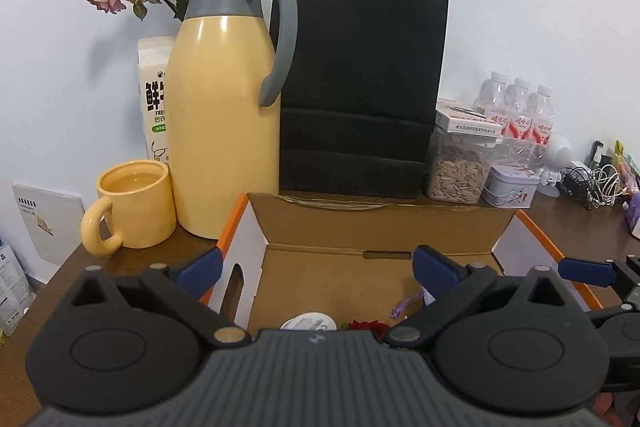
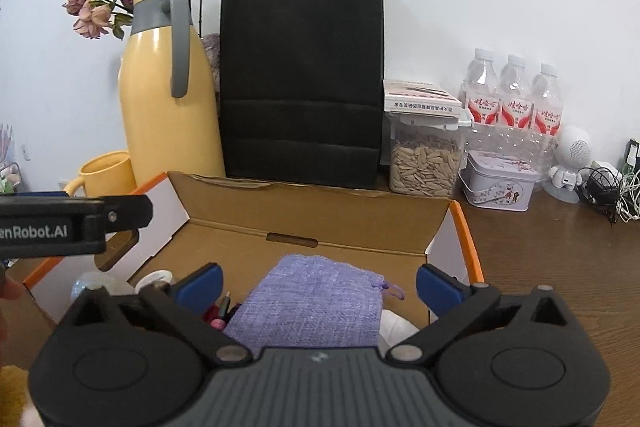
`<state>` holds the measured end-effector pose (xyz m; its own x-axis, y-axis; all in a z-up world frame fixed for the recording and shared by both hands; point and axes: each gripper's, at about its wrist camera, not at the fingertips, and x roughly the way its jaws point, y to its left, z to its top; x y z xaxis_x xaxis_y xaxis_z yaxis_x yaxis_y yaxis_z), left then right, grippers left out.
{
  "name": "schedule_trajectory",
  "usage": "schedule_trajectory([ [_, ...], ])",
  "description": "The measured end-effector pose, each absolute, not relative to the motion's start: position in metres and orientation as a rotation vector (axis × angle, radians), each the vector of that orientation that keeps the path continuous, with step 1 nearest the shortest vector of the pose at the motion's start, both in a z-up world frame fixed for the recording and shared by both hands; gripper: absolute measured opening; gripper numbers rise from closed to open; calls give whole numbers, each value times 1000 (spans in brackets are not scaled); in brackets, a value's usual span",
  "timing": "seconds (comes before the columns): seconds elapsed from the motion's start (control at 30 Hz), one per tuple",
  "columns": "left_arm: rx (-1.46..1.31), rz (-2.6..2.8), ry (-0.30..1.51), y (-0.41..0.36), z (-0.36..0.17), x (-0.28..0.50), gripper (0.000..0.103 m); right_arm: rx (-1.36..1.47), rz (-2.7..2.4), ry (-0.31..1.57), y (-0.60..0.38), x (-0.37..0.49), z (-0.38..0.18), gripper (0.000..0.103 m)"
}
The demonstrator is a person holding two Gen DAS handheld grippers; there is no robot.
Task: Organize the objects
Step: 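Carry disc and pouch into the box and open both tools, then withdraw both tools and grasp the frosted plastic box with the right tool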
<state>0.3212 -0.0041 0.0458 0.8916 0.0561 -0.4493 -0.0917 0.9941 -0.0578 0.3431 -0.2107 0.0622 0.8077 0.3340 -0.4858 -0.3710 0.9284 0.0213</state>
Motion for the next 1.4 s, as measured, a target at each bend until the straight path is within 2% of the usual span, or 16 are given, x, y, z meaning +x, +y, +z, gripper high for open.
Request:
schedule_trajectory([
  [0.5,-83,57,396,-6,75,277,103,-80,374,423,-219,303,97,103],
  [0.83,-78,79,425,9,75,226,103,-90,365,434,-234,252,99,103],
  [1.4,-56,96,556,45,33,160,103,-156,384,626,-263,192,34,103],
])
